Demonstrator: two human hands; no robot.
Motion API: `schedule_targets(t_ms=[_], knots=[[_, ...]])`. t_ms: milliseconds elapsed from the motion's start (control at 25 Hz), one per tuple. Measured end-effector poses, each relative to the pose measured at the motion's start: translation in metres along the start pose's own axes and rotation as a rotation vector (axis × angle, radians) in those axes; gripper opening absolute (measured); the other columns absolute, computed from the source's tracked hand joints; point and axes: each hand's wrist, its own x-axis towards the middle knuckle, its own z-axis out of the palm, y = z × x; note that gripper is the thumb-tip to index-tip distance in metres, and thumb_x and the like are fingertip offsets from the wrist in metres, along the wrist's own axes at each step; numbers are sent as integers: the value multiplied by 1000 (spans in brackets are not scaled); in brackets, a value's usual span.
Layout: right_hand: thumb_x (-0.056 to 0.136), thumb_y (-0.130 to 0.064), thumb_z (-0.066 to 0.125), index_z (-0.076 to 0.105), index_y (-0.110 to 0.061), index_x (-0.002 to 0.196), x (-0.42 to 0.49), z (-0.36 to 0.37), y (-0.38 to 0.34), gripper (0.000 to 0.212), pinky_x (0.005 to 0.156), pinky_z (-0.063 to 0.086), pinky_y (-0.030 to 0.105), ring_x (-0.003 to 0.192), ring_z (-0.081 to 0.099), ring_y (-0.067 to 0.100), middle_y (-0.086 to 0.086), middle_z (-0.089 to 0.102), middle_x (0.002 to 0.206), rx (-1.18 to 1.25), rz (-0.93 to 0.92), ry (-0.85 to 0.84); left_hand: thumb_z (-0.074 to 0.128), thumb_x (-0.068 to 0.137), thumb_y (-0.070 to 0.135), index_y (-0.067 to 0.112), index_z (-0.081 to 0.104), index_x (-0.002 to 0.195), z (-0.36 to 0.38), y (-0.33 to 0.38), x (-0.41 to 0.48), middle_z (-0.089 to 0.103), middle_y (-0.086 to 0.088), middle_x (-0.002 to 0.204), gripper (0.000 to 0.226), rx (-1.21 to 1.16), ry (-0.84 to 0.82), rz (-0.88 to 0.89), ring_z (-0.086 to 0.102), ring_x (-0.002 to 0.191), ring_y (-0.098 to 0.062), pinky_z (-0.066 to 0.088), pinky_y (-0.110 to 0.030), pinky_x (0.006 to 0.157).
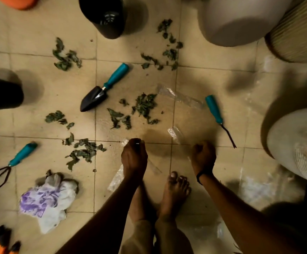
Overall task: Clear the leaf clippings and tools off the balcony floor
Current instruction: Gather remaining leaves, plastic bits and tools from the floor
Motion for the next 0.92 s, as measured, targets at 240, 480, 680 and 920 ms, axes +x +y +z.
schedule_targets(t_ms=[240,480,680,920], knots=[[95,-13,56,68,-10,111,31,41,-112,21,91,48,34,104,56,25,13,64,108,-9,-446,-240,75,86,34,24,24,152,-16,4,58,29,-17,145,84,38,40,-124,38,126,-37,41,-47,100],[81,-44,73,36,-26,147,40,86,-182,78,97,45,41,132,31,34,16,23,150,-185,-510,-345,65,91,41,44,15,152,-17,-12,101,12,-15,155,79,237,-8,-52,35,122,-47,46,-53,92],[91,-26,64,47,-25,136,43,99,-177,48,95,50,39,121,43,32,16,31,141,-461,-669,-263,41,100,39,32,51,106,-12,-16,92,40,-9,128,13,-8,-23,102,47,108,-32,51,-44,85],[89,-6,62,67,-9,108,45,80,-158,20,87,55,36,101,59,25,12,56,116,-69,-560,-258,53,101,22,14,59,121,-13,-17,98,47,-7,120,23,-35,-11,2,46,91,-15,32,-16,66]])
